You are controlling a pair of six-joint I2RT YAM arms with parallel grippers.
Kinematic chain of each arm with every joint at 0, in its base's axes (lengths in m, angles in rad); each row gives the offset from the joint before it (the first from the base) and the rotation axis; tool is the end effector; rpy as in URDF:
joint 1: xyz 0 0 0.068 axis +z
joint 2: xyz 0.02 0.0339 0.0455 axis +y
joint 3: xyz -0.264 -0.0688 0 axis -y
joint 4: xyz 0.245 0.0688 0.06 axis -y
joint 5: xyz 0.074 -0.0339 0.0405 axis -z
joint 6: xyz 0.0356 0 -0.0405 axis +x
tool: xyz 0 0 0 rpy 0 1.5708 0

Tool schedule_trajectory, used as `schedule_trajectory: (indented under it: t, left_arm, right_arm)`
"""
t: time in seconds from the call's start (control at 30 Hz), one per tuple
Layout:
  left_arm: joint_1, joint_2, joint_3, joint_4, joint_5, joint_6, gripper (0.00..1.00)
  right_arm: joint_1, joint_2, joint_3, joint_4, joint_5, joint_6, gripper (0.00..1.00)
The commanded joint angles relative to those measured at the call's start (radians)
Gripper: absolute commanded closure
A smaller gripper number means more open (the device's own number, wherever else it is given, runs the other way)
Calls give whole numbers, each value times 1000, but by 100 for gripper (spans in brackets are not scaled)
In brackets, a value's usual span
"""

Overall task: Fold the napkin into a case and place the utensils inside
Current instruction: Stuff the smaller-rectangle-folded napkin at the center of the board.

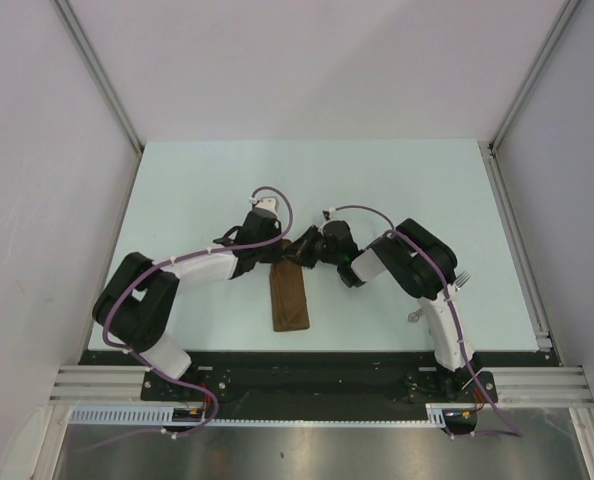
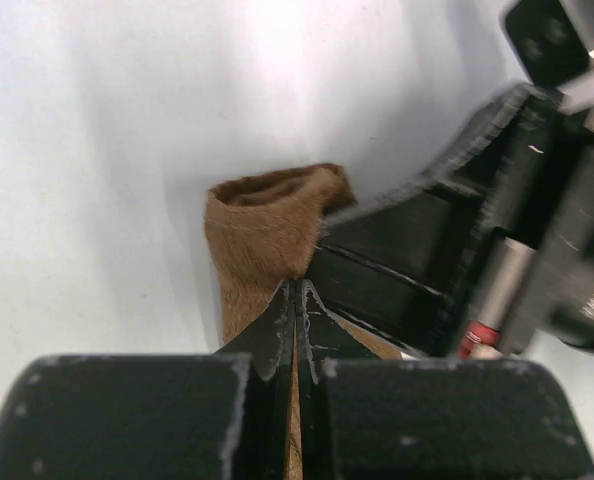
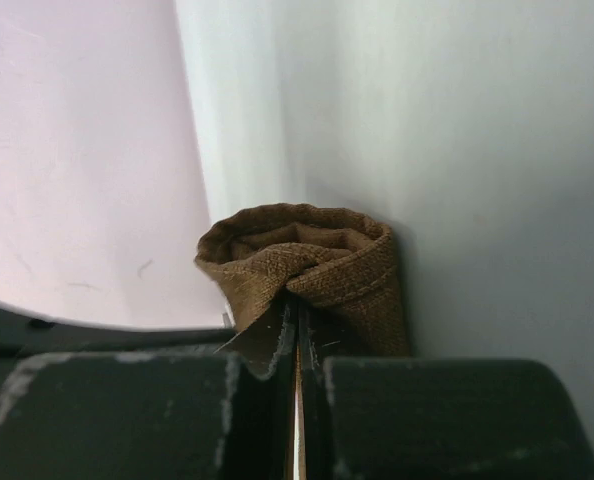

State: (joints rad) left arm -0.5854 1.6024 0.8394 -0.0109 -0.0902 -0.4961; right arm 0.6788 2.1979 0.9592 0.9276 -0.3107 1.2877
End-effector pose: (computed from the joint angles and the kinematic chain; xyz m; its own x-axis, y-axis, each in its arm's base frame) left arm 0.2728 -0.1770 0.1749 -0.7487 -0.0724 -0.6589 0.1594 0.9452 -0.2851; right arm 0.3156 0.2685 0.0822 -0.8581 0.4824 -0.1761 -0.0015 0.3405 0.9402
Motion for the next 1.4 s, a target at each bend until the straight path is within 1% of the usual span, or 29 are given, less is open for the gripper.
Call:
schedule_trajectory:
  t: [0.0,0.07,0.23,0.3,0.33,0.37,0.4,0.43,0.47,0.5,0.53,0.67,0.73,0.8,0.93,1.03,1.13,1.2,1.3,1.33,1.37]
  left_arm:
    - [-2,7,38,-26,66,-13,100]
    - [4,17,38,-20,69,-1,100]
    - [19,14,55,-24,78,2,100]
    - [24,1,75,-70,64,-4,99]
    - [25,-16,73,-77,58,-5,95]
    - [25,-42,64,-74,52,-9,82]
    - [27,-71,50,-64,38,-16,76]
    - [27,-137,17,-48,32,-19,71]
    - [25,-165,0,-41,23,-22,63]
    - [27,-188,-14,-44,1,-31,60]
    - [30,-220,-31,-50,-6,-32,52]
    - [51,-225,-66,-75,-29,-51,41]
    - [73,-214,-88,-66,0,-65,32]
    - [79,-193,-92,-66,9,-81,29]
    - [81,-133,-73,-64,38,-81,23]
    - [79,-85,-66,-61,37,-82,22]
    - [81,-39,-66,-55,29,-81,22]
    - [81,-19,-63,-60,26,-81,23]
    - [87,-7,-86,-49,24,-84,35]
    - [97,-16,-117,-20,33,-87,45]
    - [104,-24,-132,-3,43,-91,50]
  right_arm:
    - [10,57,237,-212,-28,-100,100]
    - [10,56,208,-168,-10,-91,100]
    - [2,20,175,-214,-53,-146,100]
    - [1,-22,170,-260,-50,-181,100]
    - [1,-35,171,-310,-51,-223,100]
    - [-1,-47,171,-326,-57,-237,100]
    - [-2,-68,170,-343,-62,-252,100]
    - [-7,-78,168,-370,-65,-263,100]
    - [-7,-82,168,-371,-74,-278,100]
    - [-8,-92,168,-371,-97,-278,100]
    - [-12,-98,170,-372,-106,-278,100]
    - [-13,-139,171,-403,-123,-310,100]
    - [-15,-171,170,-464,-116,-333,100]
    - [-15,-193,158,-531,-100,-378,99]
    - [-25,-274,99,-611,-70,-450,98]
    - [-36,-352,53,-693,-24,-523,95]
    - [-41,-409,16,-731,-19,-557,95]
    - [-25,-438,-5,-748,-5,-577,95]
    - [10,-449,-14,-760,-4,-599,92]
    - [34,-452,-10,-766,1,-613,87]
    - [50,-451,-4,-779,21,-643,83]
